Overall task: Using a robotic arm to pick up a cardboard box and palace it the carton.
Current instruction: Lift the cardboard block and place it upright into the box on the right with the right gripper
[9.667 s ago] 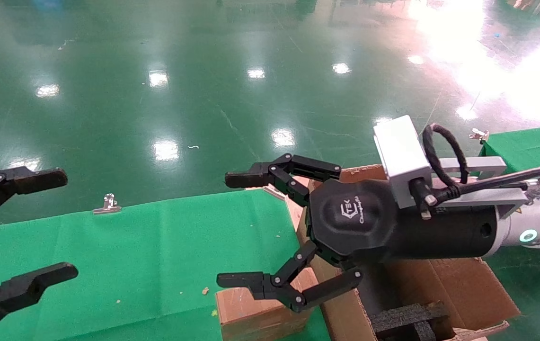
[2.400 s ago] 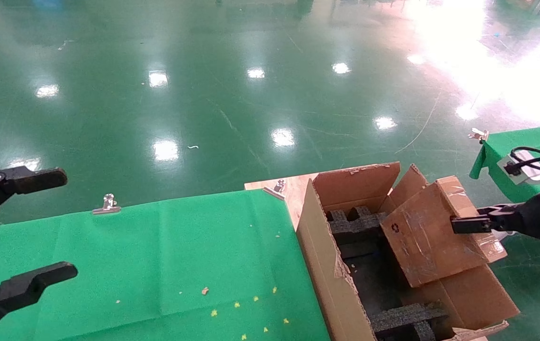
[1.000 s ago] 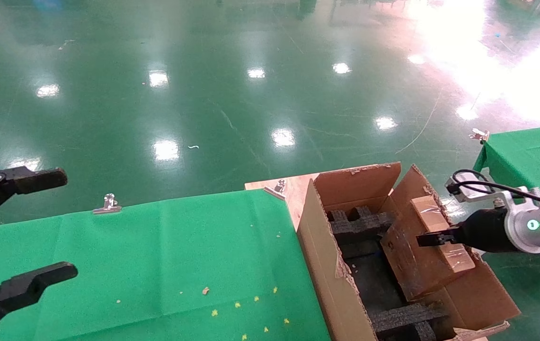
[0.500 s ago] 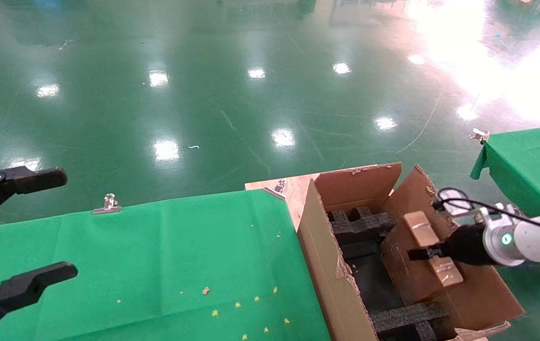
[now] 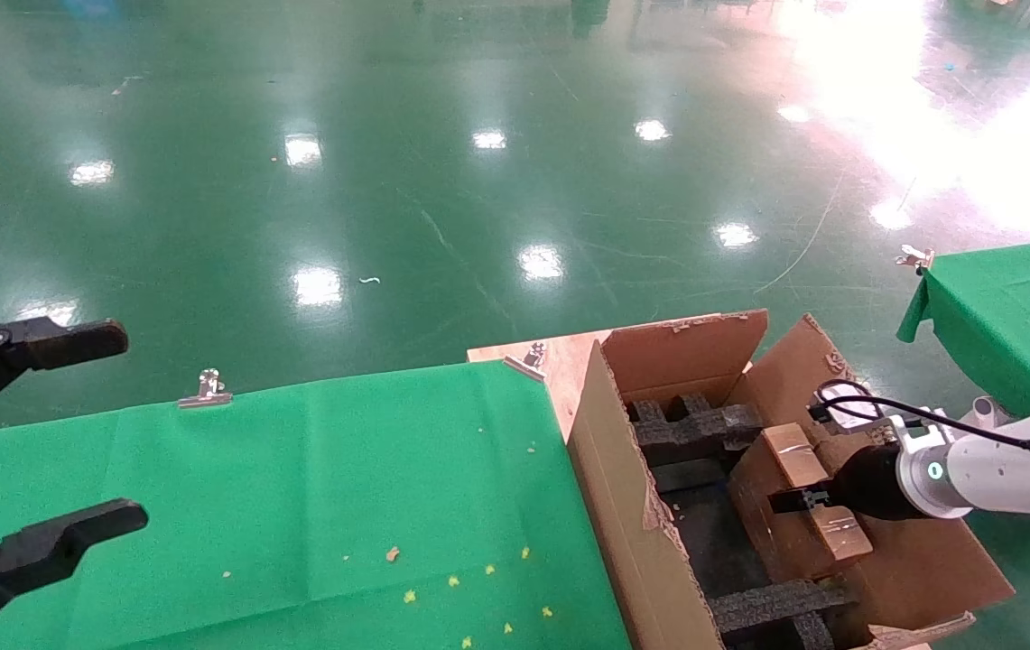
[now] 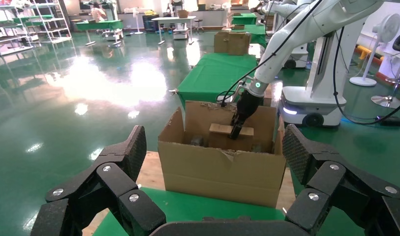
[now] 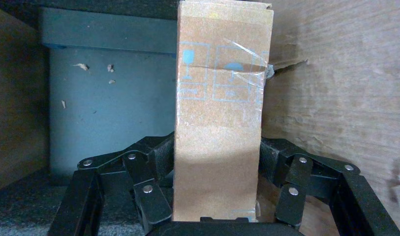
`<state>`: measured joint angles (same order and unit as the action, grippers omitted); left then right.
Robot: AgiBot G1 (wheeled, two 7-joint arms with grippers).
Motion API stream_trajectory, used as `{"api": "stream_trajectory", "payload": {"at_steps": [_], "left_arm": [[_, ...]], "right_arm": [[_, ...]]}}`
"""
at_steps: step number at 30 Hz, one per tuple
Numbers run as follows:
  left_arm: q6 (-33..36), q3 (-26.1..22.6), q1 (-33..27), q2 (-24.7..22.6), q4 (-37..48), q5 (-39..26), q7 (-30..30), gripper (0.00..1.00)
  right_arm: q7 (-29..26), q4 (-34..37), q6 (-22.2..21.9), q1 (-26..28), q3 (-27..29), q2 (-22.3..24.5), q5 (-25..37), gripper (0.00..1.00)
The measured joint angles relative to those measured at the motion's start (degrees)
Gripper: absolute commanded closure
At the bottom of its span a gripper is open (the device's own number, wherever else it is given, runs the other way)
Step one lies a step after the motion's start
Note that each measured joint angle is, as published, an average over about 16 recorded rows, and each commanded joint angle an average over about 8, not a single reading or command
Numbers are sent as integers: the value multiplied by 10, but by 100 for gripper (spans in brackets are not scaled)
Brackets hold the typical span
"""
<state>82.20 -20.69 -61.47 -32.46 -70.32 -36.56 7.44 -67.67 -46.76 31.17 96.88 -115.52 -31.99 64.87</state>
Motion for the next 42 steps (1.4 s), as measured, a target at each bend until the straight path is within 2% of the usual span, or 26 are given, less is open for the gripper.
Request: {"api": "stream_trajectory", "payload": {"at_steps": [1,7,9,30,37,42], "left_arm": [[0,0,0,0,0,0,0,0],[0,0,0,0,0,0,0,0],[0,0,0,0,0,0,0,0],[0,0,0,0,0,0,0,0],[0,0,0,0,0,0,0,0],[0,0,0,0,0,0,0,0]], "right_arm": [[6,6,2,-3,2,-2,-5,91],[30,29,12,-15,14,-12,-24,16],[34,32,14,-16,16,-14,-27,0],[35,15,18,1,16,-3,-21,0],[34,-17,11,33,20,15,-5,0],[41,-71,3,74,30,38,11,0]]}}
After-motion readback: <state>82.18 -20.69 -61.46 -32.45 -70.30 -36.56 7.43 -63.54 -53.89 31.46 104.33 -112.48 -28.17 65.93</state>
